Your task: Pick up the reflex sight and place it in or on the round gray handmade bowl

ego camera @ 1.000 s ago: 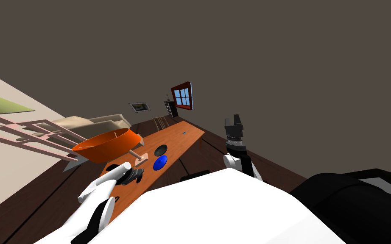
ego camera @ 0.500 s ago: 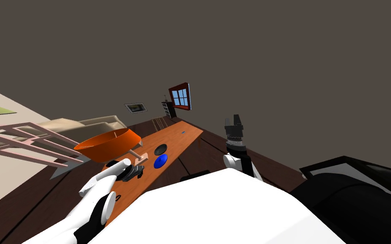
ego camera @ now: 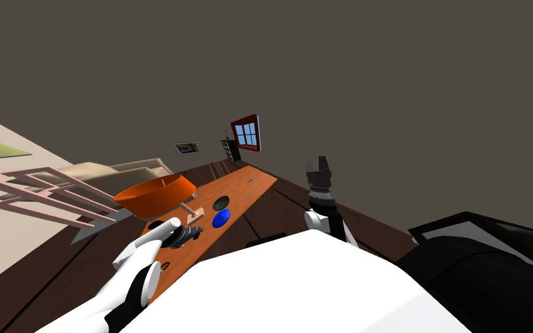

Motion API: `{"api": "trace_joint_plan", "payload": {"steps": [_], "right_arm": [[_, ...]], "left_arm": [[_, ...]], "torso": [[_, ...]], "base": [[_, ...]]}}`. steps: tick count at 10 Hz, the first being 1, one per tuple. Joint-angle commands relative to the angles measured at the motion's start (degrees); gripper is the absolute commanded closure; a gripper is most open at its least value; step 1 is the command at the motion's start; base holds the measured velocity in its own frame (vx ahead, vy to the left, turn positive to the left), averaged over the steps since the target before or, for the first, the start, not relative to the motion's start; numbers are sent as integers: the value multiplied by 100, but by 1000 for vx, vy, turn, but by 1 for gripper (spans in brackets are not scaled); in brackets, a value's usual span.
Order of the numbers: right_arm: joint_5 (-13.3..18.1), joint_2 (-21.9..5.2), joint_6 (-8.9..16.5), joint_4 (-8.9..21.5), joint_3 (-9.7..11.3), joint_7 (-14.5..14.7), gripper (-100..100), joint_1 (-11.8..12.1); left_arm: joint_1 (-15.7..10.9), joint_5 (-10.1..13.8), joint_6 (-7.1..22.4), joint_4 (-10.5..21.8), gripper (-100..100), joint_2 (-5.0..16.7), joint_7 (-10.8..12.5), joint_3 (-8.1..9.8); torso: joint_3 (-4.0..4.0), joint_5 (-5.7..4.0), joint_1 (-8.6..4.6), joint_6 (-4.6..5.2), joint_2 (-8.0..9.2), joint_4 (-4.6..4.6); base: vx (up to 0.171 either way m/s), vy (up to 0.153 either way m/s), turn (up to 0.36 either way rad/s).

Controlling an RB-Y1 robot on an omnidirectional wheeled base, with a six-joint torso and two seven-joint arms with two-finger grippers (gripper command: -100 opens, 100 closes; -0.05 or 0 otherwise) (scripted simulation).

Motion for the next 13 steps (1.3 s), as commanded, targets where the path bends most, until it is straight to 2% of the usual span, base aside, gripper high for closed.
{"api": "trace_joint_plan", "payload": {"steps": [1,2,3,7,8,9,11,13], "right_arm": [[0,0,0,0,0,0,0,0],[0,0,0,0,0,0,0,0],[0,0,0,0,0,0,0,0],[0,0,0,0,0,0,0,-1],[0,0,0,0,0,0,0,-1],[0,0,0,0,0,0,0,-1],[0,0,0,0,0,0,0,0],[0,0,0,0,0,0,0,0]], "left_arm": [[9,-15,-163,110,-100,-52,-63,-3],[-6,-15,-102,83,-100,-35,-31,-6],[-8,-16,-126,96,100,-38,-40,-7],[-8,-16,-124,95,100,-38,-39,-7],[-8,-16,-124,95,0,-38,-39,-7],[60,-91,-152,259,-100,-46,6,-25],[72,-105,-157,288,-100,-48,14,-28],[153,-193,-191,481,-100,-57,64,-50]], "torso": [[0,0,0,0,0,0],[-2,-1,-3,1,-3,-1],[3,-2,-5,1,6,1],[10,-2,-5,0,18,4],[11,-2,-5,0,19,4],[11,-2,-5,0,19,4],[-6,2,13,1,-11,-2],[-7,2,11,3,-13,-3]], "base": [[59,1,21],[24,-2,3],[0,0,0],[0,0,0],[0,0,0],[56,39,-144],[79,46,-47],[92,44,-120]]}}
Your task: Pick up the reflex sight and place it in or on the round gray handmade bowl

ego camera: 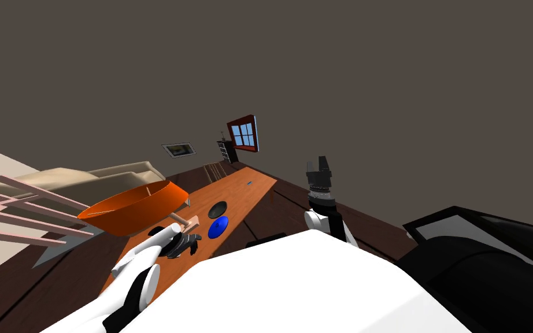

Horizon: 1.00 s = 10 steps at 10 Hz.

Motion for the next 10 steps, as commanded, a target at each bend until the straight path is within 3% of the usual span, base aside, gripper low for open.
{"api": "trace_joint_plan", "payload": {"steps": [1,2,3,5,6,10], "right_arm": [[0,0,0,0,0,0,0,0],[0,0,0,0,0,0,0,0],[0,1,0,0,0,0,0,-1],[0,0,0,0,0,0,0,0],[0,1,0,0,0,0,0,-1],[0,1,0,0,0,0,0,-1]], "left_arm": [[0,0,0,0,-100,0,0,0],[-2,-3,-12,19,0,2,-2,-1],[50,-14,-199,83,-100,-89,-69,3],[-24,-15,-287,265,-100,-72,-110,-2],[-25,-17,-324,280,100,-77,-124,-3],[-25,-17,-321,278,100,-76,-123,-3]], "torso": [[0,0,0,0,0,0],[7,-1,-8,-2,14,2],[15,-3,-15,-2,27,5],[10,-3,-15,-2,17,3],[13,-4,-18,-1,24,5],[21,-5,-20,-2,36,8]], "base": [[42,25,-19],[8,5,2],[34,14,55],[43,7,32],[0,0,0],[0,0,0]]}}
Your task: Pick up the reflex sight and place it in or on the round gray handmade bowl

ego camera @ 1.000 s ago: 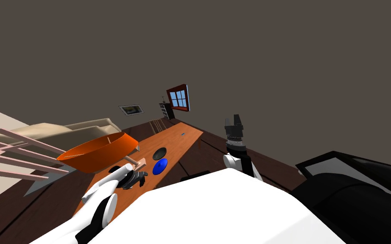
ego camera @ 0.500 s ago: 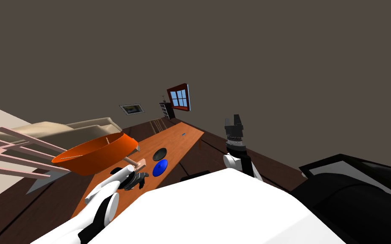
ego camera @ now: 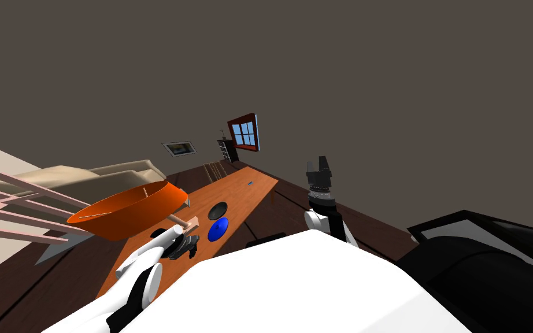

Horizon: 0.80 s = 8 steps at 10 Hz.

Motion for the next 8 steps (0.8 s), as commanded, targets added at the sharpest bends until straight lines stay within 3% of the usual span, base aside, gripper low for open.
{"api": "trace_joint_plan", "payload": {"steps": [1,2,5,6,7,8], "right_arm": [[0,0,0,0,0,0,0,0],[0,0,0,0,0,0,0,0],[0,0,0,1,0,0,0,-2],[0,0,0,1,0,0,0,-1],[0,0,0,0,0,0,0,-1],[0,0,0,1,0,0,0,-1]], "left_arm": [[0,0,0,0,0,0,0,0],[-69,166,-32,-25,-100,-132,-28,91],[-123,295,-57,-45,-100,-235,-50,163],[-185,443,-85,-68,-100,-353,-74,245],[-206,379,-123,69,-100,-278,-86,206],[-220,393,-152,96,0,-282,-106,213]], "torso": [[0,0,0,0,0,0],[0,0,0,0,0,0],[30,6,25,-1,52,12],[19,3,15,0,31,8],[19,4,17,-1,33,7],[14,3,10,-1,22,6]], "base": [[0,0,0],[-96,58,56],[-120,61,22],[-85,47,39],[-49,25,3],[-7,4,-1]]}}
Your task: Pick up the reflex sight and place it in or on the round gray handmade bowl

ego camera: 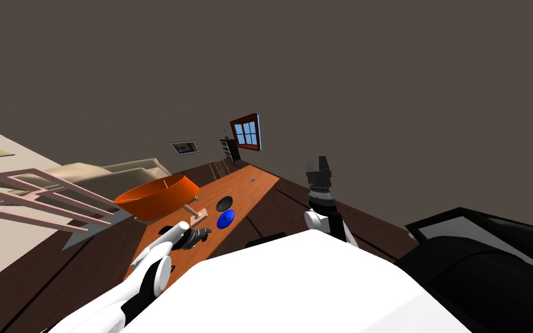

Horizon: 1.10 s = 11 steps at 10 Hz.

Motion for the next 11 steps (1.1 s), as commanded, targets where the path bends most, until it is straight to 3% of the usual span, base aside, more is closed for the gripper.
{"api": "trace_joint_plan", "payload": {"steps": [1,5,7,8,11], "right_arm": [[0,0,0,0,0,0,0,0],[0,0,0,0,0,0,0,-1],[0,0,0,0,0,0,0,0],[0,0,0,0,0,0,0,0],[0,0,0,0,0,0,0,1]], "left_arm": [[39,-2,-174,145,-100,-1,92,67],[117,-7,-523,434,-100,-4,277,202],[97,-1,-543,494,-100,9,266,208],[94,0,-571,514,100,11,267,212],[95,2,-569,512,100,12,271,214]], "torso": [[0,0,0,0,0,0],[5,3,14,2,8,2],[7,3,14,0,12,3],[2,2,7,-2,2,1],[-7,0,-1,1,-12,-3]], "base": [[-45,32,-219],[-55,46,-228],[-44,29,-98],[-5,4,4],[0,0,0]]}}
